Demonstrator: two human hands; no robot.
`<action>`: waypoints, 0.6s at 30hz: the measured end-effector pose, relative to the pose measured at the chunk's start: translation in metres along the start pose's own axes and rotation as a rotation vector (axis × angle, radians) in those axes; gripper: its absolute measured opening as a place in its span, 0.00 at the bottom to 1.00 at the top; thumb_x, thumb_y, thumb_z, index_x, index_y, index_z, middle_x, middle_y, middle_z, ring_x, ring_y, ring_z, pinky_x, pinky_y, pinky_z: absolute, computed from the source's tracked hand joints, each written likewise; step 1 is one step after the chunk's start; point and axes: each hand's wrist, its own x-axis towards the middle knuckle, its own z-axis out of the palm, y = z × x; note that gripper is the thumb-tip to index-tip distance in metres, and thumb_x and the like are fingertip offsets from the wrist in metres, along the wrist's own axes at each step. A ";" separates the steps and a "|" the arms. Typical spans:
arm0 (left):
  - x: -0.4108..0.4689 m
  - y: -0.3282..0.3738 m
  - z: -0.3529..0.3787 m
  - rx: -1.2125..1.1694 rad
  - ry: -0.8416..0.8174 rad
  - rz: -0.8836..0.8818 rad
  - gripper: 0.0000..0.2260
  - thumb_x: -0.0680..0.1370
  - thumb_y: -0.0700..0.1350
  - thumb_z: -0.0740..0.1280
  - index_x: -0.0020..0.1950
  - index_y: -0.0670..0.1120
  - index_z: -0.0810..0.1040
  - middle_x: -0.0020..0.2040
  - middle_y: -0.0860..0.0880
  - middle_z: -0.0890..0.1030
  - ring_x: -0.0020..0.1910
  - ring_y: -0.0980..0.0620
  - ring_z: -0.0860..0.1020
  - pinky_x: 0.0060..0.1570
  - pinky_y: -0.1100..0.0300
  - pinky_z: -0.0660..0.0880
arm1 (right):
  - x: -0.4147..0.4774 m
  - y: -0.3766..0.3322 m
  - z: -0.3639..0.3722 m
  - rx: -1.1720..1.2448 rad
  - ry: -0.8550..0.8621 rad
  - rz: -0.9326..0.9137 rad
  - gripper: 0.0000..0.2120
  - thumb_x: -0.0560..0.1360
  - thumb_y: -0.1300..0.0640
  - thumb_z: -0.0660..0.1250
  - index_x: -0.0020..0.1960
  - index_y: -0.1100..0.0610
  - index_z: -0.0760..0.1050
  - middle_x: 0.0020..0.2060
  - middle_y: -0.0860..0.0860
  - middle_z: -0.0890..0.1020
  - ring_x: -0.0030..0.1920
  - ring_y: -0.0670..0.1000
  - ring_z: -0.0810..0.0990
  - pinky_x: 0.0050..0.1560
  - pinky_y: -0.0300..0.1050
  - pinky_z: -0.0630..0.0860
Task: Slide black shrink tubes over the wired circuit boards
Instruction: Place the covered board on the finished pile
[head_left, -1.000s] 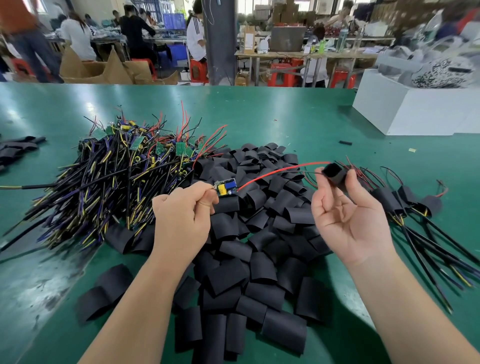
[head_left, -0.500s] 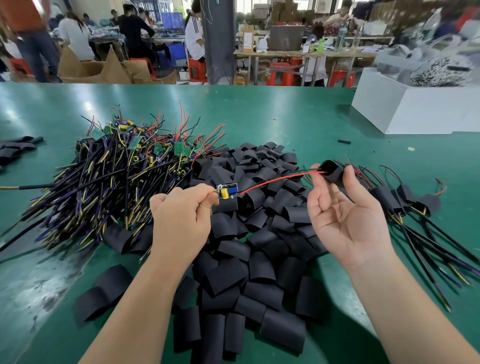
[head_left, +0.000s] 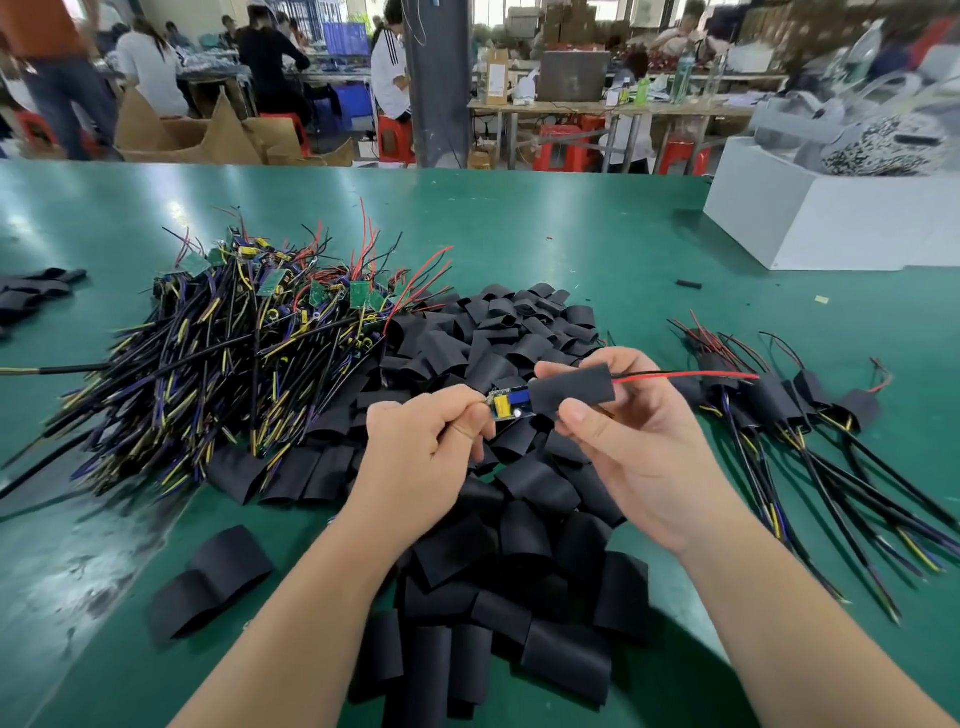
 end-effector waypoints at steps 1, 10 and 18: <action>0.000 0.000 0.000 -0.029 -0.004 -0.009 0.11 0.79 0.46 0.59 0.37 0.50 0.76 0.28 0.53 0.76 0.24 0.60 0.70 0.34 0.69 0.62 | 0.000 -0.001 -0.001 -0.021 -0.019 -0.013 0.16 0.67 0.70 0.68 0.50 0.59 0.69 0.49 0.60 0.84 0.52 0.51 0.83 0.48 0.37 0.77; -0.002 0.005 0.006 0.036 -0.042 0.014 0.12 0.78 0.45 0.60 0.36 0.50 0.75 0.28 0.53 0.76 0.26 0.57 0.71 0.38 0.56 0.66 | -0.002 0.007 -0.001 -0.284 -0.059 -0.076 0.17 0.69 0.66 0.72 0.54 0.51 0.78 0.50 0.53 0.85 0.43 0.48 0.84 0.46 0.39 0.78; -0.003 0.013 0.002 0.543 -0.007 0.109 0.13 0.76 0.44 0.57 0.33 0.48 0.74 0.26 0.53 0.69 0.30 0.49 0.69 0.41 0.53 0.59 | -0.003 0.017 0.004 -0.238 0.088 0.082 0.15 0.66 0.59 0.73 0.52 0.55 0.79 0.43 0.53 0.86 0.43 0.49 0.83 0.42 0.38 0.78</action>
